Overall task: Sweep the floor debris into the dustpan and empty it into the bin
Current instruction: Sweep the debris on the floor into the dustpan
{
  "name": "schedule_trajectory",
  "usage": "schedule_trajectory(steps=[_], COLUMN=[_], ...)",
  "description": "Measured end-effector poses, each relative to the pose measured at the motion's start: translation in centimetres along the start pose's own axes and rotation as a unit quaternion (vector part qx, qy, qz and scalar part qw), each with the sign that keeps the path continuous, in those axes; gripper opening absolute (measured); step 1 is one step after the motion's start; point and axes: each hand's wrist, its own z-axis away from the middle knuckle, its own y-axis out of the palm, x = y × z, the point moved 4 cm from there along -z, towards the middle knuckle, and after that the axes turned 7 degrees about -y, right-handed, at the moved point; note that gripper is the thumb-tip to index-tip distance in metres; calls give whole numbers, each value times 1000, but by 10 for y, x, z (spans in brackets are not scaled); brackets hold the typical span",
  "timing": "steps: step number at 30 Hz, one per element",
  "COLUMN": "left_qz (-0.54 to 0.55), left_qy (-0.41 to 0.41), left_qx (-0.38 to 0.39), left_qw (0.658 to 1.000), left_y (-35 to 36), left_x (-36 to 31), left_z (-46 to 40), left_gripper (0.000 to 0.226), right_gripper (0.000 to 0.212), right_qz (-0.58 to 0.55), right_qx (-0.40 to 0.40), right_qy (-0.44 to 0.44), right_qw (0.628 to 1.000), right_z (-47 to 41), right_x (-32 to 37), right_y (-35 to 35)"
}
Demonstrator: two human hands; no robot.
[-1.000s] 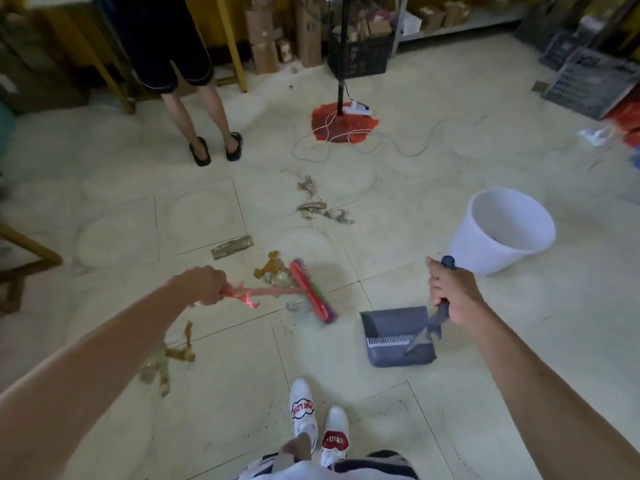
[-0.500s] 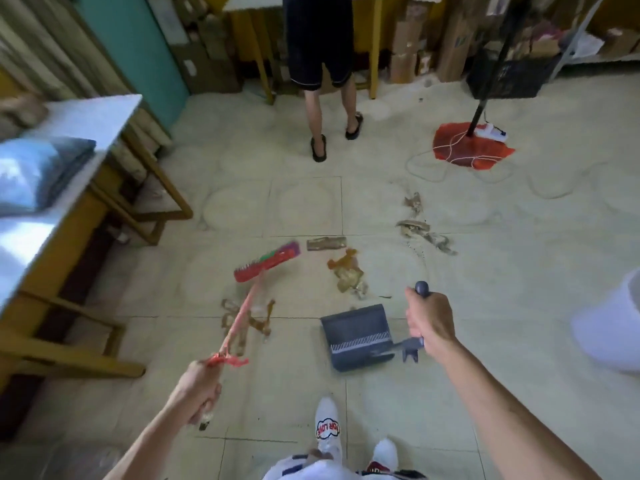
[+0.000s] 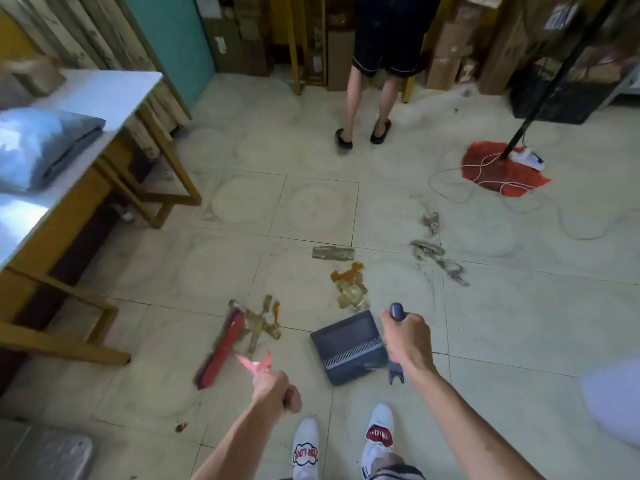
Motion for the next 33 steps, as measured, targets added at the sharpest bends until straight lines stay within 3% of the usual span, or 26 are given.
schedule_trajectory(steps=[5, 7, 10, 14, 18, 22, 27, 30, 33], left_qz=[-1, 5, 42, 45, -110, -326, -490, -543, -516], left_qy=[7, 21, 29, 62, 116, 169, 142, 86, 88], left_qx=[52, 81, 144, 152, 109, 43, 15, 57, 76], left_qw=[999, 996, 988, 985, 981, 929, 860, 833, 849], left_y=[90, 104, 115, 117, 148, 189, 231, 224, 205], left_x=[-33, -52, -80, -105, -136, -186, -204, -189, -215], left_z=[53, 64, 82, 85, 81, 54, 20, 32, 49], left_gripper=[51, 47, 21, 21, 23, 39, 31, 34, 30], right_gripper=[38, 39, 36, 33, 30, 28, 39, 36, 30], right_qz=[-5, -4, -16, -36, -43, -34, -12, -14, -35], right_qx=[32, 37, 35, 23, 29, 58, 57, 49, 47], right_qy=[21, 15, 20, 25, 39, 59, 54, 77, 99], right_qw=[999, 999, 999, 999, 998, 996, 997, 996, 993], right_z=[-31, -41, -59, -81, -97, -108, -135, -140, -154], right_x=[3, 4, 7, 9, 4, -8, -18, -13, -12], right_y=[-28, -36, -59, -89, -116, -132, -152, -168, -186])
